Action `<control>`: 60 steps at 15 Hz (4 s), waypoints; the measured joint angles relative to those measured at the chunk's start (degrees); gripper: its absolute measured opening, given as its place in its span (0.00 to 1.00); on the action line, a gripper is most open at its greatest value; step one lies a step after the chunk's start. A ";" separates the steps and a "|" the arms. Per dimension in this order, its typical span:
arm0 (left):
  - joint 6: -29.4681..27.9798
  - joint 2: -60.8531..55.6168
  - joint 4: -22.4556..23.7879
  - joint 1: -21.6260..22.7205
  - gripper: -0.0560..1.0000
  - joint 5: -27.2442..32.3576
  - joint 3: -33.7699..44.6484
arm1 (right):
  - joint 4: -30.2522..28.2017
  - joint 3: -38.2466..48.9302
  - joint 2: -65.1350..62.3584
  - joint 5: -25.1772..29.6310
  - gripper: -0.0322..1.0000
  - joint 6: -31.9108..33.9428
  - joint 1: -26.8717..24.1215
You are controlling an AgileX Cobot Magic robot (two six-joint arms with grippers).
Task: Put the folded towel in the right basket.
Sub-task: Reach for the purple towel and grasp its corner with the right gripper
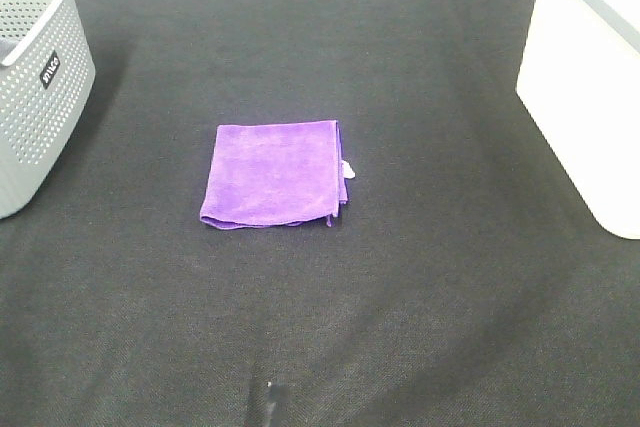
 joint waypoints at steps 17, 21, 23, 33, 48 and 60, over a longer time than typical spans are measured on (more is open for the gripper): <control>0.00 0.00 0.00 0.00 0.99 0.00 0.00 | 0.00 0.00 0.00 0.00 0.96 0.00 0.00; 0.00 0.00 0.00 0.00 0.99 0.00 0.00 | 0.00 0.00 0.00 0.00 0.96 0.00 0.00; 0.00 0.00 0.00 0.00 0.99 0.00 0.00 | 0.00 0.00 0.00 0.00 0.96 0.00 0.00; 0.00 0.00 0.00 0.00 0.99 0.00 0.00 | 0.00 0.00 0.00 0.00 0.96 0.00 0.00; 0.00 0.00 0.00 0.00 0.99 0.00 0.00 | -0.23 -11.23 16.27 0.23 0.96 -1.95 0.00; 0.00 0.00 0.00 0.00 0.99 0.00 0.00 | 26.07 -62.62 96.60 -1.20 0.96 -4.53 11.29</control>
